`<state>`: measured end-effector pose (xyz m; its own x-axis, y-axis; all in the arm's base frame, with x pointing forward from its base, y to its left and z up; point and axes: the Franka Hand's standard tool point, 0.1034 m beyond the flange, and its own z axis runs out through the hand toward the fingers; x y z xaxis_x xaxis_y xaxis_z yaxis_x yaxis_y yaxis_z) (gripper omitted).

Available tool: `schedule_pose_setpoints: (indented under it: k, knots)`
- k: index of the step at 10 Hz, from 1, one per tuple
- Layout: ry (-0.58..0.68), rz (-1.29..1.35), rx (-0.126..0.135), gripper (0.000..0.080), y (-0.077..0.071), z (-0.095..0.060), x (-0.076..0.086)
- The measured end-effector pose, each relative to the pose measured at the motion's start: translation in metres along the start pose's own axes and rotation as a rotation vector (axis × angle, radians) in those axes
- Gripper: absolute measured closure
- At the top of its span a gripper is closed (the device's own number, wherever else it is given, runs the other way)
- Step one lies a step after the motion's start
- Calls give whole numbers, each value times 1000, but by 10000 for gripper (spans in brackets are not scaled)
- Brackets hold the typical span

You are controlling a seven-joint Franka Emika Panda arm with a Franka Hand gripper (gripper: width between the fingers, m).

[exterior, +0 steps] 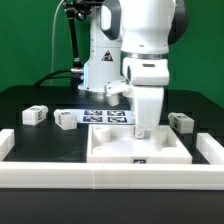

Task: Assemble one leg

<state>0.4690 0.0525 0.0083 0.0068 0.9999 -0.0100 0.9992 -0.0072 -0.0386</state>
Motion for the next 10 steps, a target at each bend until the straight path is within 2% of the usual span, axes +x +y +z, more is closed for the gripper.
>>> schedule_pose_setpoints:
  k: [2,5,8,9,10]
  knots:
    - [5,-21,-14,739,14,0,21]
    - [-2,-13,1,739,21,-1,30]
    - [-1,2,-1,739,21,-1,31]
    - [-1,2,-1,540,21,-1,31]
    - [-1,2,-1,540,21,-1,31]
